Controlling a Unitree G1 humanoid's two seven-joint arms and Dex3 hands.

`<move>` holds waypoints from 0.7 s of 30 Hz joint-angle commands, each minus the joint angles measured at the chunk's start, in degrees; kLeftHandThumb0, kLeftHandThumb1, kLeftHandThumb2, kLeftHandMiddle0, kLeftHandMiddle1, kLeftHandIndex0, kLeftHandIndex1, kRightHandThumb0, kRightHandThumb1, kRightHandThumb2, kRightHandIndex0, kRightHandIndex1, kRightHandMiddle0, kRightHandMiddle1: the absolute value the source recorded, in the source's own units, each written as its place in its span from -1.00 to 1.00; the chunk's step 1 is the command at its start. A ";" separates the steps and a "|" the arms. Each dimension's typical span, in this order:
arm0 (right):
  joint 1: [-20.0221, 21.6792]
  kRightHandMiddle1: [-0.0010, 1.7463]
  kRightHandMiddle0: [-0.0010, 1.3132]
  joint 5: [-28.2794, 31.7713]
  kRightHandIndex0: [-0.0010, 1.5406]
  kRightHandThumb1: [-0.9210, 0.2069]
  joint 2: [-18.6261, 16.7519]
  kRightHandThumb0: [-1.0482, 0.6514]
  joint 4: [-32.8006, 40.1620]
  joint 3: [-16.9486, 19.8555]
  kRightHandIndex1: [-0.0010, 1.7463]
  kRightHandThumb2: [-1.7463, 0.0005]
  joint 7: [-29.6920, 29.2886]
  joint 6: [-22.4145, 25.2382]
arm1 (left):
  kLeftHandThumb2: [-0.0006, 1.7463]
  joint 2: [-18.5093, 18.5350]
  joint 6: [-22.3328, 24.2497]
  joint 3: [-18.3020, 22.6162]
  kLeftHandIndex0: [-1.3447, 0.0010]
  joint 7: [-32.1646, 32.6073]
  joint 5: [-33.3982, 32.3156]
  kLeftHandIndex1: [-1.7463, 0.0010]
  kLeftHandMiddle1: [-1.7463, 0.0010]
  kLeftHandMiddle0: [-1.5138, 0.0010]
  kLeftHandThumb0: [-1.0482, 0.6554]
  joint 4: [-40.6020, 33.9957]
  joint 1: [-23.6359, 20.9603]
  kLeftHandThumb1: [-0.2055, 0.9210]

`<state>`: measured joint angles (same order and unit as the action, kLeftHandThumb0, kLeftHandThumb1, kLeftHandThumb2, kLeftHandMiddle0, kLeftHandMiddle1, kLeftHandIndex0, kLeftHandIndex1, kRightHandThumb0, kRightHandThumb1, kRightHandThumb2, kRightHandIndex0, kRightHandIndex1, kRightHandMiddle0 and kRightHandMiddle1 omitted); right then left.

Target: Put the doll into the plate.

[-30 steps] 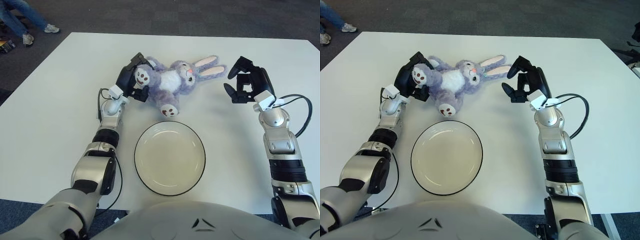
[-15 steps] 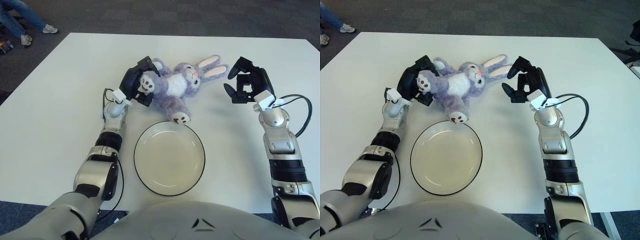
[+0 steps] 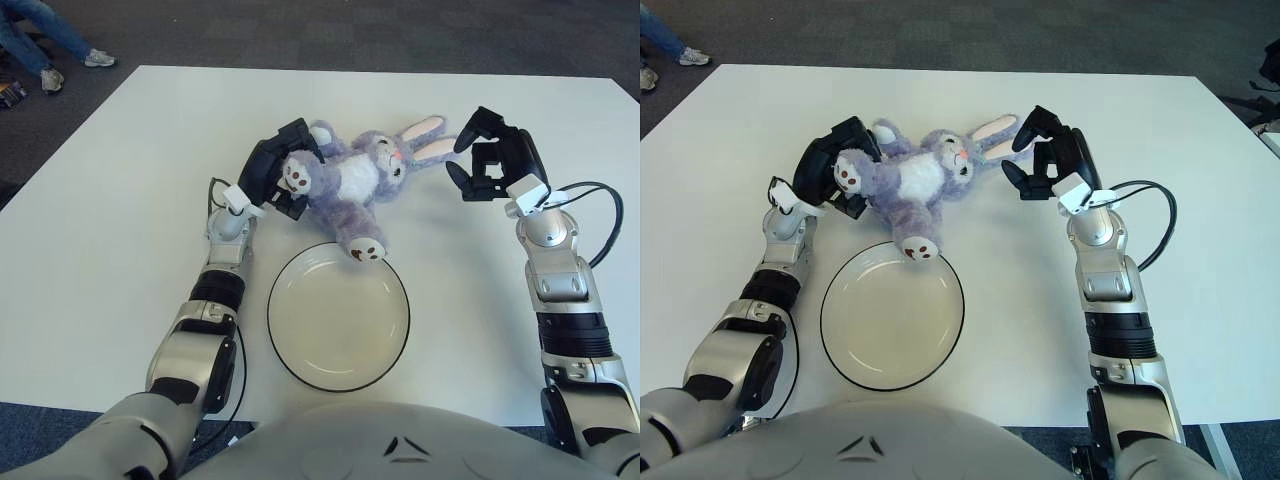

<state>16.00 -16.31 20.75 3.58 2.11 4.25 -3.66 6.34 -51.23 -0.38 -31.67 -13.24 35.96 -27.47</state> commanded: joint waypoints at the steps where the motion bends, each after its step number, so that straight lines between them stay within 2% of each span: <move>1: 1.75 1.00 -0.28 -1.42 0.40 -0.24 0.75 -0.27 -0.41 -0.84 1.00 -0.25 -0.04 0.36 | 0.79 -0.34 1.70 -0.39 -0.12 -2.29 -2.29 -0.69 -1.00 -0.07 0.22 -1.51 0.70 -0.59; 8: 2.85 1.00 -0.27 -3.72 0.43 -0.22 1.82 -0.27 -0.47 -2.16 1.00 -0.26 -0.01 -0.85 | 0.77 -0.47 3.53 -0.19 -0.19 -4.54 -3.60 -0.61 -1.00 -0.08 0.22 -2.01 0.65 -0.60; 13: 4.89 1.00 -0.26 -9.15 0.39 -0.21 3.89 -0.27 -2.50 -4.08 1.00 -0.27 -2.43 -4.63 | 0.76 -0.71 3.83 -0.06 -0.20 -5.13 -3.92 -0.59 -1.00 -0.07 0.22 -2.09 0.69 -0.60; 18: 7.86 0.94 -0.32 -14.48 0.13 -0.39 6.33 -0.25 -4.33 -6.77 1.00 -0.07 -2.97 -7.14 | 0.76 -1.20 4.52 -0.05 -0.22 -5.95 -4.69 -0.57 -1.00 -0.08 0.21 -2.44 0.96 -0.61; 21: 9.67 0.88 -0.34 -16.16 -0.21 -0.52 7.02 -0.23 -5.06 -8.40 1.00 0.08 -1.62 -7.04 | 0.76 -1.57 4.52 -0.08 -0.23 -6.21 -4.85 -0.57 -1.00 -0.09 0.21 -2.40 0.96 -0.62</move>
<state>23.00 -30.38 26.53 -0.46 -4.60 1.76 -9.93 5.23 -47.26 -0.45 -36.81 -17.70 33.97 -27.07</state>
